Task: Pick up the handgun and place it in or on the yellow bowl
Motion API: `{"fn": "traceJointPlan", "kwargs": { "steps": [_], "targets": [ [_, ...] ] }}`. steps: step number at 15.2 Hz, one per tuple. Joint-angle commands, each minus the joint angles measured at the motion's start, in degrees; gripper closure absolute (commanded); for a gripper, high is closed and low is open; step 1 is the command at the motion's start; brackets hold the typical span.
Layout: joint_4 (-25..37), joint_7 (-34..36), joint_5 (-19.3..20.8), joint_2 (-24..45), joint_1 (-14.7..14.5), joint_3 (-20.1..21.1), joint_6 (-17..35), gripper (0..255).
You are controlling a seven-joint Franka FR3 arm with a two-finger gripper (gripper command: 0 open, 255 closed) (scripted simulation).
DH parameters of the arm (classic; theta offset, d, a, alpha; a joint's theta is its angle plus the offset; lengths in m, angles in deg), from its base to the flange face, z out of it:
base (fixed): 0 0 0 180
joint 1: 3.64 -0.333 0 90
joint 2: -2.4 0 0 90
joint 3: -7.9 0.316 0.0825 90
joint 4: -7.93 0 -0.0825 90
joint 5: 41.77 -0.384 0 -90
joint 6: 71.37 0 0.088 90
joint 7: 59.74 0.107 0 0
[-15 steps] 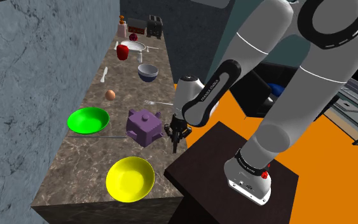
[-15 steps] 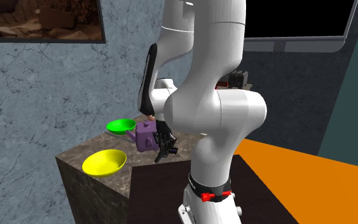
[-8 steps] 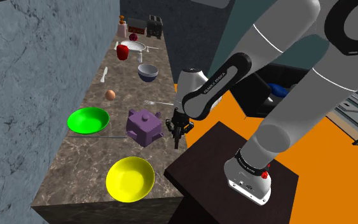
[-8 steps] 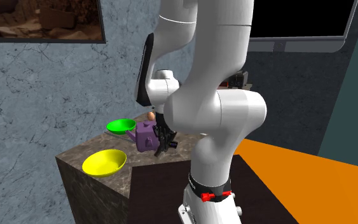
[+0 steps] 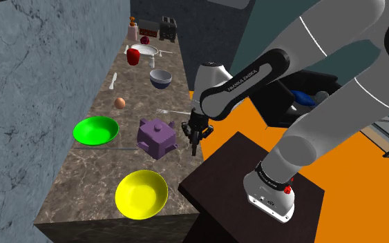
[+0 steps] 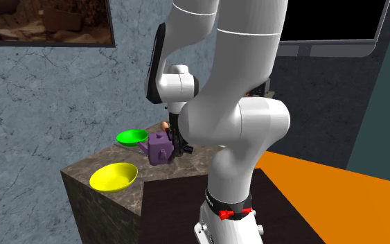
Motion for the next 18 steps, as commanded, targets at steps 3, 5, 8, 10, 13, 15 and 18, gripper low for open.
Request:
{"fn": "traceJointPlan", "kwargs": {
  "steps": [3,5,8,10,13,15,18],
  "targets": [
    [0.77,1.38,-1.04,-2.25,-1.29,0.81,-2.87,255],
    [2.00,4.75,-1.90,-1.51,-3.01,3.11,-3.04,255],
    [4.37,10.02,-2.46,0.15,-5.11,6.56,-3.24,255],
    [6.29,13.71,-2.27,1.63,-6.21,8.80,-3.33,255],
    [9.61,19.56,-1.02,4.38,-7.48,12.05,-3.46,255],
    [12.12,23.71,0.50,6.58,-8.19,14.05,-3.58,255],
    [16.28,30.35,3.83,10.42,-9.22,16.70,-3.88,255]
  ]
}}
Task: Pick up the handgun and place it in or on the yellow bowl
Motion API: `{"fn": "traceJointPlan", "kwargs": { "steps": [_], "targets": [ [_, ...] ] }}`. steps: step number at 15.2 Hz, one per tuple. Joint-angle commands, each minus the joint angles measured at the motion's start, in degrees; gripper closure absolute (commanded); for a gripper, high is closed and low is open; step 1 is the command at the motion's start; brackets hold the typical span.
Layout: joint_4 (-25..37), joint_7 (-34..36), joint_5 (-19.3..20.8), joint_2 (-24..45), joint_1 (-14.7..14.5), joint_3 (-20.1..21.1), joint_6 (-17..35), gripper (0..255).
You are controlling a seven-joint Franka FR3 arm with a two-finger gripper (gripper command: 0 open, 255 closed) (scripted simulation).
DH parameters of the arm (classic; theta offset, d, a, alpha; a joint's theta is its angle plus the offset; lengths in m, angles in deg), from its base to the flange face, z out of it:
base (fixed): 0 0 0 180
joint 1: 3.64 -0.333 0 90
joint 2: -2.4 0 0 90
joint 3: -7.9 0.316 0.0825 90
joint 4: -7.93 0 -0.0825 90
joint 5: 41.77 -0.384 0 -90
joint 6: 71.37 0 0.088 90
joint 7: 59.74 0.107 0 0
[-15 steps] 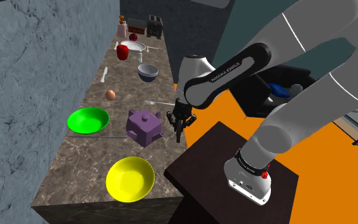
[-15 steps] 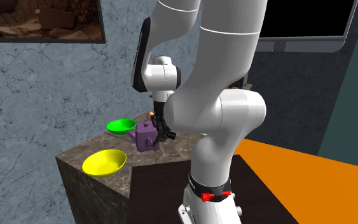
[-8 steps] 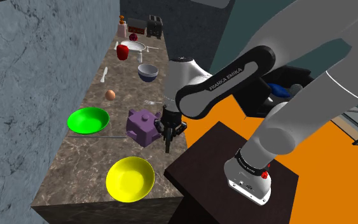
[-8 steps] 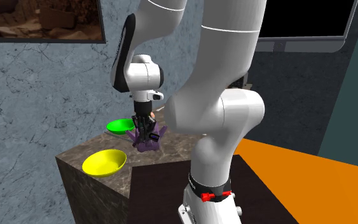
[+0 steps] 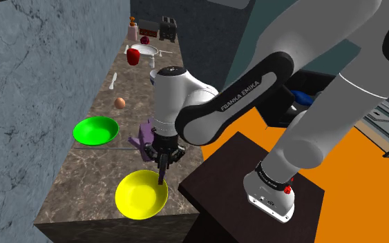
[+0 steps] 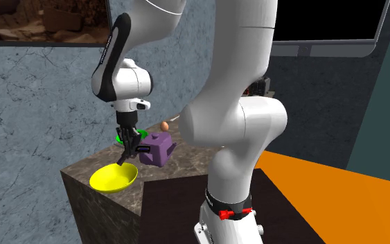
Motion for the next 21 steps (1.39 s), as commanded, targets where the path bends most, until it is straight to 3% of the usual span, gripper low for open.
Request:
{"fn": "traceJointPlan", "kwargs": {
  "steps": [1,6,21],
  "targets": [
    [2.87,4.71,2.34,2.54,-0.90,1.63,-0.30,255],
    [12.12,17.52,11.25,11.30,-4.82,3.60,-2.09,255],
    [11.71,25.36,23.49,23.48,-10.06,-3.24,8.27,255]
  ]
}}
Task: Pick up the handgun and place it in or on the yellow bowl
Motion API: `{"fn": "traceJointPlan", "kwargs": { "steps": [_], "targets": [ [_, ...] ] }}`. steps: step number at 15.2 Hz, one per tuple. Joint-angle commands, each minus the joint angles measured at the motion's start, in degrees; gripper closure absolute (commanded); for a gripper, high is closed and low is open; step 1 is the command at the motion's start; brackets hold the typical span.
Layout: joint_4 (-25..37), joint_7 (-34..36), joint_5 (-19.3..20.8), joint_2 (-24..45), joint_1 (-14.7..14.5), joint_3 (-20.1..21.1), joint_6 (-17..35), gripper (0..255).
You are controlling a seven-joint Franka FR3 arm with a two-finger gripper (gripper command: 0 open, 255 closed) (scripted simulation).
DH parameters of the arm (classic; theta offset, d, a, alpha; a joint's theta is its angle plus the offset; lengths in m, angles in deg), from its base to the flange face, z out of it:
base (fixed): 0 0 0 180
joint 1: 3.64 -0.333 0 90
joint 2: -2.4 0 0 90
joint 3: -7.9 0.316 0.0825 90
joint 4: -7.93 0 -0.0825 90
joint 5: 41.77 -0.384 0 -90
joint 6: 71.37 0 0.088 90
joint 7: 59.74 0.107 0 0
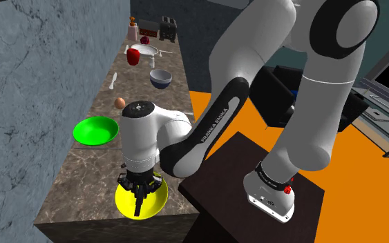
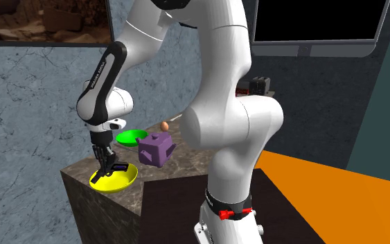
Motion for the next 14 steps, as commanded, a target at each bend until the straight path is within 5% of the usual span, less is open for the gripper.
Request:
{"fn": "traceJointPlan", "kwargs": {
  "steps": [1,9,10,14],
  "targets": [
    [0.18,1.06,1.70,1.70,-0.97,-1.28,1.35,255],
    [0.25,1.38,2.20,2.25,-1.33,-1.74,1.78,255],
    [0.25,1.38,2.20,2.25,-1.33,-1.74,1.78,0],
    [0.25,1.38,2.20,2.25,-1.33,-1.74,1.78,0]
  ]
}}
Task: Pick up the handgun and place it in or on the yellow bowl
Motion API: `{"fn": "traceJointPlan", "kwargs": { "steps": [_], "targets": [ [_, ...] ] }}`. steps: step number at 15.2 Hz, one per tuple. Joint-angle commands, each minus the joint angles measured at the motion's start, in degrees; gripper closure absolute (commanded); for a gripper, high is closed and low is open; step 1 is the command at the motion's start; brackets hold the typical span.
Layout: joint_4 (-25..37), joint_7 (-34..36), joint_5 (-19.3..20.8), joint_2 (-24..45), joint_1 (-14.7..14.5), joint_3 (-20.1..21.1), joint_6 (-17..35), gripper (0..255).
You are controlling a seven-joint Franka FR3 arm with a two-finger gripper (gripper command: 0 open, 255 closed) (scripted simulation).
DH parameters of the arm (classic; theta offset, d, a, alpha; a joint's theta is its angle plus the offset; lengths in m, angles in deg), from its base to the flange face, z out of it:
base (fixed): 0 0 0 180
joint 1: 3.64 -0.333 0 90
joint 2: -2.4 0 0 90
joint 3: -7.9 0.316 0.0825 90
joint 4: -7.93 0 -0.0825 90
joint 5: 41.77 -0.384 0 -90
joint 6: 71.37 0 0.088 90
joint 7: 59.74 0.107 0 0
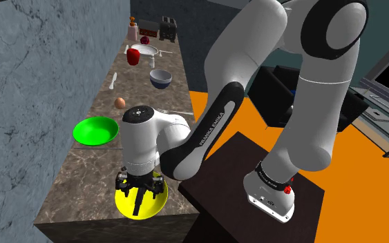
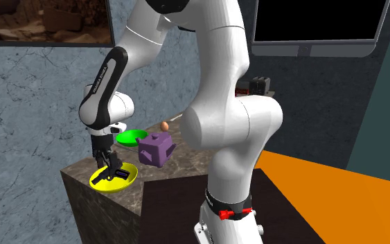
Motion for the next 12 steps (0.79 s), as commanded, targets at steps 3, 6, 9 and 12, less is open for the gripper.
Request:
{"fn": "traceJointPlan", "kwargs": {
  "steps": [3,6,9,12],
  "targets": [
    [-0.16,-2.64,-3.73,-3.83,2.57,2.99,-3.26,0],
    [0.01,-5.14,-7.26,-7.30,4.50,5.22,-6.32,0],
    [0.01,-5.15,-7.28,-7.31,4.47,5.19,-6.32,0],
    [0.01,-5.15,-7.28,-7.30,4.47,5.19,-6.32,0]
  ]
}}
